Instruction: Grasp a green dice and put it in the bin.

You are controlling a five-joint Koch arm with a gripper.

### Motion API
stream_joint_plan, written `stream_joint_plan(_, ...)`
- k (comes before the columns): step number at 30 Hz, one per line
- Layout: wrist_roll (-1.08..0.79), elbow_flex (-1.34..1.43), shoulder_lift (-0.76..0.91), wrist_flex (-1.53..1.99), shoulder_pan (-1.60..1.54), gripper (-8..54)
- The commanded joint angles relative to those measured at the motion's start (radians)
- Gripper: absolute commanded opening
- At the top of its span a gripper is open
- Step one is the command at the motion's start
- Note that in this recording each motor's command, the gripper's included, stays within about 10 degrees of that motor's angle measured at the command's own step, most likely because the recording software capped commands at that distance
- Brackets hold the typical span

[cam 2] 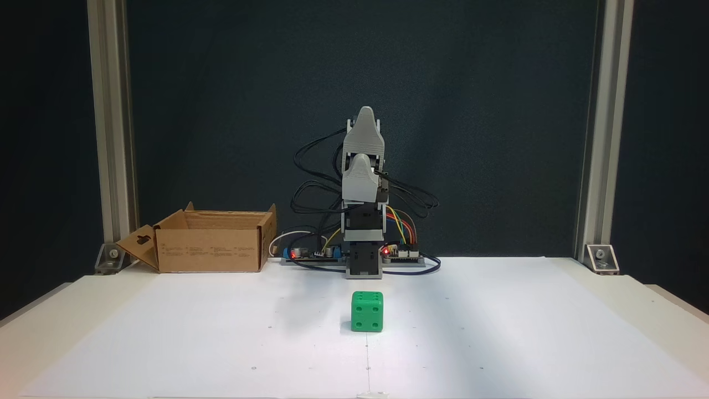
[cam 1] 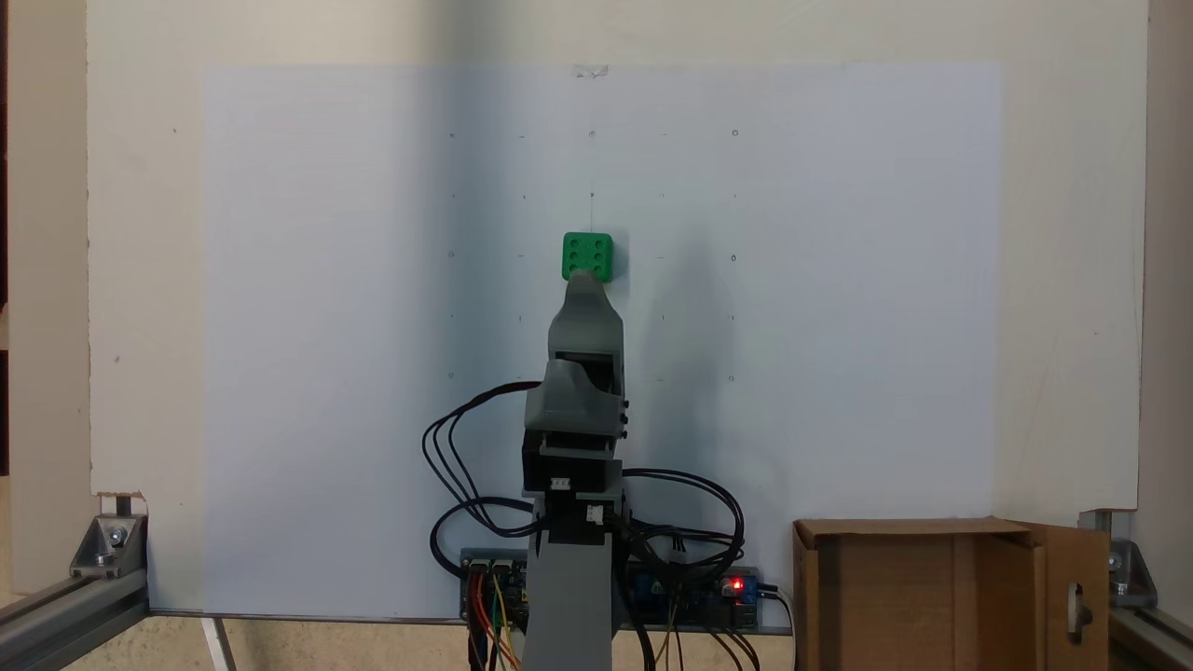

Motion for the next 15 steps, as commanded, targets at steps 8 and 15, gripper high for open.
stream_joint_plan(8, 0.026, 0.175, 0.106, 0.163, 0.094, 44.9)
stream_joint_plan(15, 0.026, 0.175, 0.106, 0.166, 0.048, 44.9)
